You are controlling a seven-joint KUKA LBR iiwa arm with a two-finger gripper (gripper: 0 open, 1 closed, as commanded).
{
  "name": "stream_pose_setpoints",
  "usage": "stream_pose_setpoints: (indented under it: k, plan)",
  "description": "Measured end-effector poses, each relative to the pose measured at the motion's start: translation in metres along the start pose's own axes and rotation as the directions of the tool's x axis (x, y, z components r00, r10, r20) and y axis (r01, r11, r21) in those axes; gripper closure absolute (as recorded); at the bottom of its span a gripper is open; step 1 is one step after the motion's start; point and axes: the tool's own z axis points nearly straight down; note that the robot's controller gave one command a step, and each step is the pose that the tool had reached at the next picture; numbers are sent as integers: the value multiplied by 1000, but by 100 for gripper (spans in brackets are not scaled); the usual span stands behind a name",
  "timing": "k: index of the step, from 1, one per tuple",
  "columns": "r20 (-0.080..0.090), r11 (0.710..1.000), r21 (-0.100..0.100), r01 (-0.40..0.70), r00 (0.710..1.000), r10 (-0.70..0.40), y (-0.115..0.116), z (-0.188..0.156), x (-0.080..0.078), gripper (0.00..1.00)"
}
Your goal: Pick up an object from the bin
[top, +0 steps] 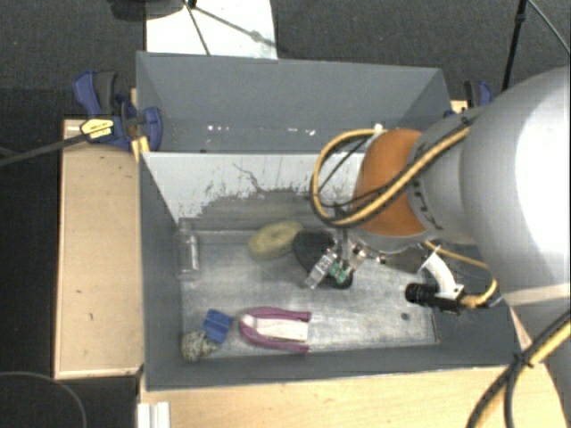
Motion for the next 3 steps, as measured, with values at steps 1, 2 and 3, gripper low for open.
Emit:
stream_pose_setpoints:
  k: [1,2,3]
  plan:
    - [0,1000,-1,10,1000,-10,1,-55,-1,100]
    - [-1,1000,1,20,1000,-20,1,-66,-1,100]
    - [0,999,0,33,999,-33,2,-96,-2,100]
